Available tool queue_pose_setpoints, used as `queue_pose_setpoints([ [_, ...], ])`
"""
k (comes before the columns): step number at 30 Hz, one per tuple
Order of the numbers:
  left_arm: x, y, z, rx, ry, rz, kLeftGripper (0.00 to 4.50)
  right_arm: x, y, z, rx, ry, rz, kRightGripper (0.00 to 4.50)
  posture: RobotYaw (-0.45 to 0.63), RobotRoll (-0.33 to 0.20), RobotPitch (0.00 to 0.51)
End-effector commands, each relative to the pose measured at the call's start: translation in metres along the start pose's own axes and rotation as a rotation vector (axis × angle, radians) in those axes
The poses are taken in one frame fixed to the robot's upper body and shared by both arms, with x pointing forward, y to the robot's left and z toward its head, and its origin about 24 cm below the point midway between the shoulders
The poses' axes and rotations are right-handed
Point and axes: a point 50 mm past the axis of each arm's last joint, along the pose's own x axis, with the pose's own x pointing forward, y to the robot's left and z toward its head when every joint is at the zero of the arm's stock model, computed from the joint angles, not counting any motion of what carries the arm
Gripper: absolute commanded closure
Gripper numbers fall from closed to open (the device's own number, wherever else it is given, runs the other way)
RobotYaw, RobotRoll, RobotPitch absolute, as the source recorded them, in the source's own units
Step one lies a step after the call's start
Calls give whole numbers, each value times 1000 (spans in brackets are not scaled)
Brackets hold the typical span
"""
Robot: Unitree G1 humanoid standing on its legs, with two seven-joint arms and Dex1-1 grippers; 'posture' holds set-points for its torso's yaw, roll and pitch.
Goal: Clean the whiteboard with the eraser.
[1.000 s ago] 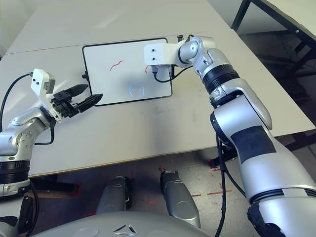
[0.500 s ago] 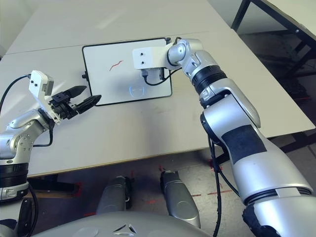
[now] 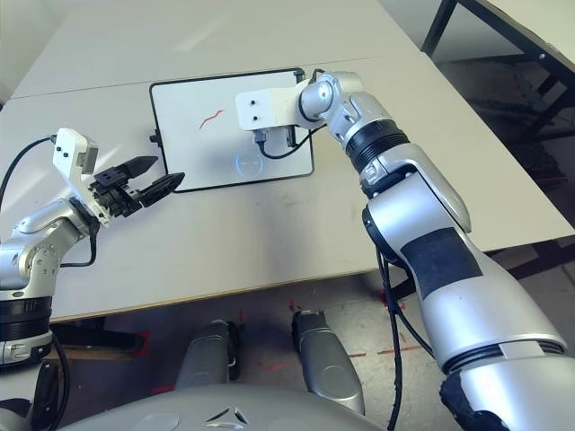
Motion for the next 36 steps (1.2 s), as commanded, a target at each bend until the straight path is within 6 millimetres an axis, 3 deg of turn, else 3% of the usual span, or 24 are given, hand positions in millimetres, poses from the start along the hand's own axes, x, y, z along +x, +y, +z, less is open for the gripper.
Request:
queue_pose_setpoints([
  [1, 2, -1, 0, -3, 2, -11, 0, -2, 10, -22, 11, 88, 40, 4073, -31, 0, 141],
  [16, 5, 0, 0, -3, 3, -21, 0, -16, 11, -53, 46, 183, 35, 4073, -50, 0, 139],
  [36, 2, 0, -1, -8, 9, -11, 0, 7, 15, -7, 1, 67, 52, 4073, -38, 0, 150],
])
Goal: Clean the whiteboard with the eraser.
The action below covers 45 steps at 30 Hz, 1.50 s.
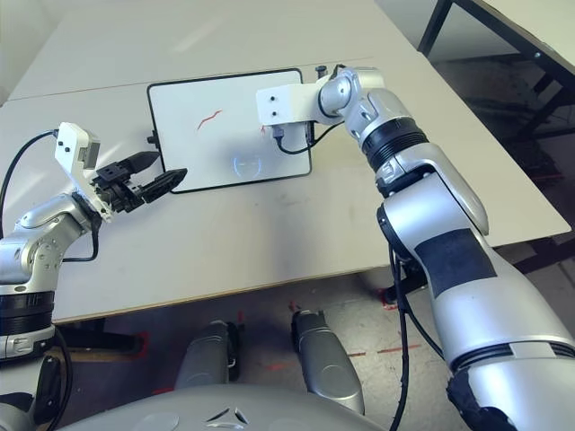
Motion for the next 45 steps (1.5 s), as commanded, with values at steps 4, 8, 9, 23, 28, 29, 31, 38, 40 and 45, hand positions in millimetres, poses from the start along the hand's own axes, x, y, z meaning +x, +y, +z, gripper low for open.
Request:
queue_pose_setpoints([
  [4, -4, 1, -6, -15, 19, 12, 0, 15, 16, 17, -20, -27, 56, 4073, -32, 0, 153],
  [8, -5, 2, -6, -14, 19, 15, 0, 19, 18, 27, -32, -47, 62, 4073, -28, 0, 152],
  [9, -5, 2, -6, -14, 19, 16, 0, 20, 19, 29, -35, -53, 64, 4073, -26, 0, 153],
  [23, -3, 1, -6, -14, 15, 13, 0, 16, 22, 10, -49, 10, 82, 4073, -35, 0, 152],
  [28, -1, 2, -6, -15, 14, 9, 0, 12, 27, -6, -44, 49, 100, 4073, -40, 0, 152],
  [29, -1, 2, -6, -15, 13, 9, 0, 10, 27, -10, -39, 59, 100, 4073, -40, 0, 152],
  [31, -1, 2, -6, -14, 13, 6, 0, 7, 28, -17, -30, 76, 99, 4073, -40, 0, 152],
  [38, 1, 5, -4, -10, 14, 1, 0, 1, 27, -31, -12, 112, 92, 4074, -56, 0, 149],
  [40, 2, 5, -3, -9, 13, 0, 0, 0, 28, -33, -9, 119, 91, 4073, -58, 0, 148],
  [45, 0, 8, -1, -2, 12, 3, 0, -5, 17, -30, 14, 100, 53, 4073, -56, 0, 150],
])
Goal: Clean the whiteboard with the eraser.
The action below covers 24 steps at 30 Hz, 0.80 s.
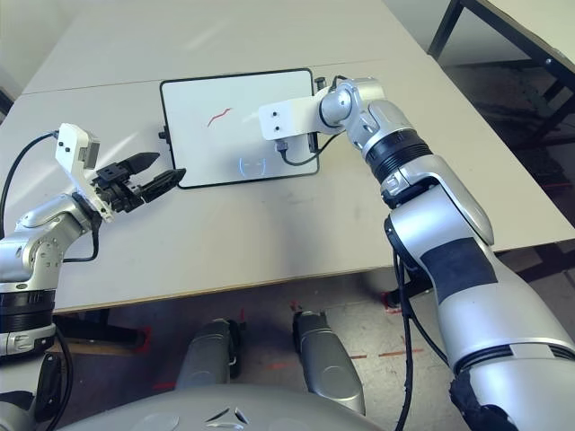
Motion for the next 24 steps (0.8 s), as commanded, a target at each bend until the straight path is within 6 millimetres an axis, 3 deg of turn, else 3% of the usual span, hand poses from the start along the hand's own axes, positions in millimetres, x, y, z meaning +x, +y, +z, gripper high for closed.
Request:
queue_pose_setpoints([
  [1, -1, 4, 1, 10, 12, 4, 0, -3, 0, -11, 54, 42, 9, 4073, -54, 0, 150],
  [5, -4, 9, 3, 18, 12, 21, 0, -19, -26, 9, 51, -33, -38, 4074, -54, 0, 150],
  [9, -6, 12, 5, 25, 12, 28, 0, -28, -40, 32, 11, -96, -53, 4074, -50, 0, 147],
  [24, -8, 20, 9, 47, 11, 51, 0, -18, -46, 75, -39, -164, -79, 4074, -45, 0, 148],
])
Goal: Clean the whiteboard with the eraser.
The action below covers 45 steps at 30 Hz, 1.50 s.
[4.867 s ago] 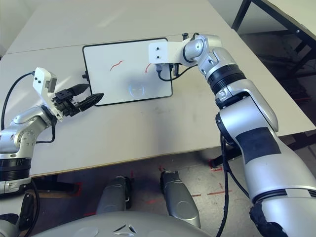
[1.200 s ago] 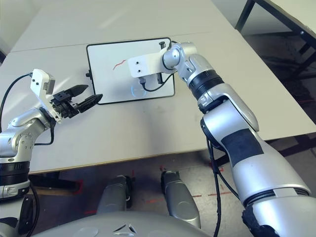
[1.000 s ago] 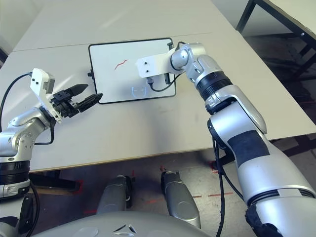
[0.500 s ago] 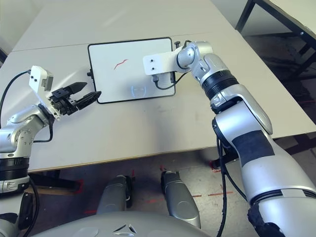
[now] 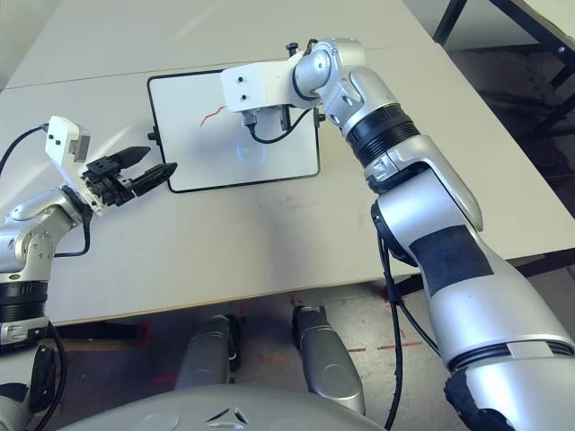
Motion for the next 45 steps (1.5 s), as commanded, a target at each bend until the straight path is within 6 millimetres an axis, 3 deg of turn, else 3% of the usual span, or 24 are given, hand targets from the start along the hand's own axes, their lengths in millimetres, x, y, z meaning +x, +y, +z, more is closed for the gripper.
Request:
queue_pose_setpoints([
  [1, -3, 5, 0, 9, 8, 15, 0, 1, -5, 8, -22, -3, -18, 4074, -45, 0, 147],
  [11, 0, 2, -3, 5, 0, 11, 0, 7, -8, 18, -29, -2, -18, 4074, -39, 0, 146],
  [29, -11, 1, -3, 9, -3, 40, 0, 34, 13, 15, 20, 43, 4, 4074, 27, 0, 146],
  [45, -18, -1, -5, 8, -4, 72, 0, 40, 12, 32, 17, 20, -22, 4074, 63, 0, 139],
])
